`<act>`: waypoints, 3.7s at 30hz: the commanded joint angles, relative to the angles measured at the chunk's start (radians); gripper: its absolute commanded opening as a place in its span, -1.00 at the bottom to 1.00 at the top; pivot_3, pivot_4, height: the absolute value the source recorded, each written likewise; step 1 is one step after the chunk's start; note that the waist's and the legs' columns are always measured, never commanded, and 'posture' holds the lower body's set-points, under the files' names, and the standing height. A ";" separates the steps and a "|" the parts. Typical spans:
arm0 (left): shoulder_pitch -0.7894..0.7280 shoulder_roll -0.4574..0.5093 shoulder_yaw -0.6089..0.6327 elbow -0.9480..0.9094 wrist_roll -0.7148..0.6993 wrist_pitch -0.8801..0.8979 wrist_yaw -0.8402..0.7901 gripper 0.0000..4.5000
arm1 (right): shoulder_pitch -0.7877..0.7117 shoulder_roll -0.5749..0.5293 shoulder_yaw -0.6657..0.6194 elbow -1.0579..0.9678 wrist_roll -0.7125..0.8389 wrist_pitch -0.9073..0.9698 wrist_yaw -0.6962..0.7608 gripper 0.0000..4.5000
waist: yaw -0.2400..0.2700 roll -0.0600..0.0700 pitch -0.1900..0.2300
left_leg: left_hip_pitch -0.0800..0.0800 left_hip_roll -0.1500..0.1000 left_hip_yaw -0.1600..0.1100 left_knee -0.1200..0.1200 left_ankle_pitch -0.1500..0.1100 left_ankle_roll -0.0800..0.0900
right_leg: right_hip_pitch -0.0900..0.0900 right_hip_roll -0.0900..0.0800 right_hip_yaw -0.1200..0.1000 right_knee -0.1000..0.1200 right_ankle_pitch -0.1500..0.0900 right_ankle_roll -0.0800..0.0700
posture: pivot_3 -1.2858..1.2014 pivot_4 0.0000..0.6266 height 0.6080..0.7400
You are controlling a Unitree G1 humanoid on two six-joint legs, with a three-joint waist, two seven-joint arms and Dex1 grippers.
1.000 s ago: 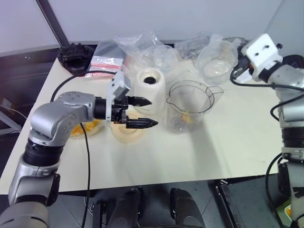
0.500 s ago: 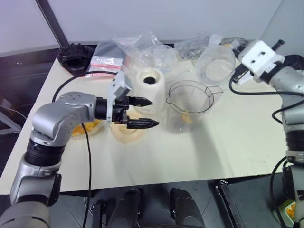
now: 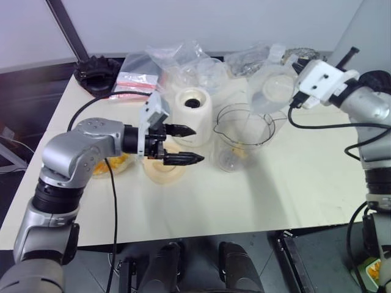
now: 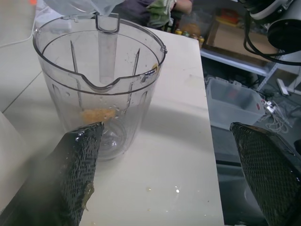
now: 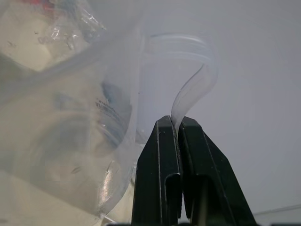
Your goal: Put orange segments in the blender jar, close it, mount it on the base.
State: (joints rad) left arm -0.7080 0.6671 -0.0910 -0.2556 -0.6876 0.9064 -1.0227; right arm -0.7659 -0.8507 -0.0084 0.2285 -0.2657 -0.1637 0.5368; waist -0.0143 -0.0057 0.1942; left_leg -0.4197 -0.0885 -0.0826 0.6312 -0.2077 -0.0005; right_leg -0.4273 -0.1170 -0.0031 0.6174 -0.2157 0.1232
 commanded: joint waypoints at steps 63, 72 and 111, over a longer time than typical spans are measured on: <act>0.069 0.023 0.009 -0.096 -0.008 -0.001 0.058 1.00 | 0.365 0.518 -0.511 0.154 0.423 0.290 -0.632 -0.99 | -0.003 0.001 -0.001 | 0.011 0.000 0.004 0.000 0.001 0.000 | 0.004 0.001 0.006 0.011 0.000 -0.001 | 0.03 -0.52 1.00; 0.081 0.027 0.005 -0.106 -0.016 0.008 0.047 1.00 | 0.379 0.504 -0.481 0.243 0.414 0.225 -0.652 -0.99 | -0.007 0.001 -0.001 | 0.011 0.001 0.004 0.000 0.001 0.000 | 0.004 0.001 0.006 0.011 -0.002 -0.004 | 0.03 -0.52 1.00; -0.151 0.090 -0.353 0.648 0.611 -0.723 -0.264 1.00 | 1.185 0.406 -0.616 -1.026 0.858 0.794 -0.312 0.66 | 0.022 -0.001 -0.001 | 0.009 0.004 0.002 -0.002 -0.001 -0.002 | 0.006 -0.001 0.002 0.001 -0.006 -0.005 | 0.03 -0.52 1.00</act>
State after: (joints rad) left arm -0.7952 0.7753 -0.4102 0.2849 -0.1689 0.3198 -1.2649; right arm 0.3914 -0.4237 -0.5768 -0.7189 0.5225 0.5980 0.1769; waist 0.0077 -0.0065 0.1928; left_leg -0.4113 -0.0847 -0.0809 0.6293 -0.2084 -0.0019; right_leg -0.4209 -0.1177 -0.0017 0.6177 -0.2218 0.1177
